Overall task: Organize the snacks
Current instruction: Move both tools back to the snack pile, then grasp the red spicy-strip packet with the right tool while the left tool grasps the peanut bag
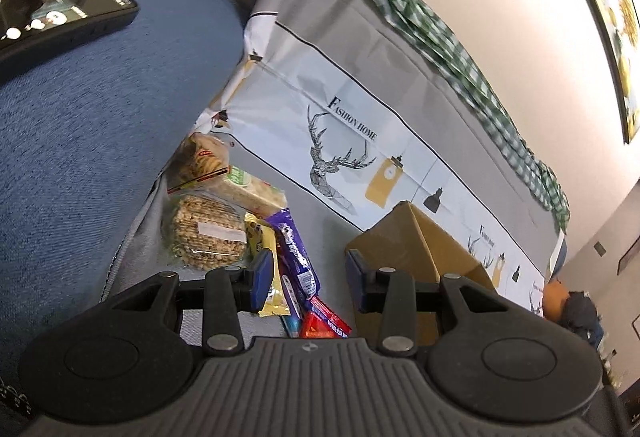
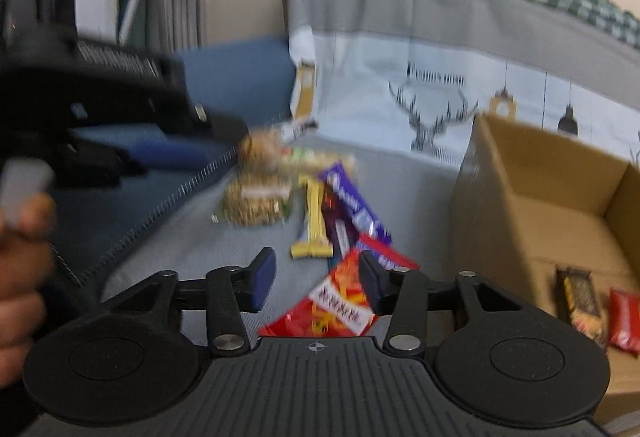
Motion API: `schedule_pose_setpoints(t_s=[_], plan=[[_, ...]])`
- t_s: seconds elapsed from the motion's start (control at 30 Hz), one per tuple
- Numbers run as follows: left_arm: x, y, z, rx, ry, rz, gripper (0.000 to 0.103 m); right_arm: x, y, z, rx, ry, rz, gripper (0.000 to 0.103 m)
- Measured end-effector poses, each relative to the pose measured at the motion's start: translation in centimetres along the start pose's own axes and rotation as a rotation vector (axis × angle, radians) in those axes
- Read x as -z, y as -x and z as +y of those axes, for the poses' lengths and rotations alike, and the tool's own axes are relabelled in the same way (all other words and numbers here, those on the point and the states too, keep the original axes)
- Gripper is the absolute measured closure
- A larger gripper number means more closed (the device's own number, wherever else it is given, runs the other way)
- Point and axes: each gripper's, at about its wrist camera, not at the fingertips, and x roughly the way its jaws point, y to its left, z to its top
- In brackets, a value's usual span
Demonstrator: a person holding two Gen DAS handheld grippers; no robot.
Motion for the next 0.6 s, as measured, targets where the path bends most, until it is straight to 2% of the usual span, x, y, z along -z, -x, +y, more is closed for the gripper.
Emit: schedule_pose_setpoints(t_s=[0.07,0.2,0.43,0.6], plan=[[0.0,0.0,0.0,-0.003,-0.001,0.001,0.06,0.4,-1.2,0.2,0.006,-0.016,0.046,0.029],[0.0,-0.1,-0.1,-0.01,-0.009,0.003,0.059,0.9,-3.3,0.3,0.047,-0.041,0.124,0.016],[0.0,-0.4,-0.1,-0.025,-0.011,0.007,0.055,1.6,-6.8,-1.0,0.046,-0.185,0.27,0.015],[0.1,-0.7,-0.3,-0.041,-0.023,0.012,0.055,1.7,-7.6,-1.4,0.082,-0.208,0.287,0.016]])
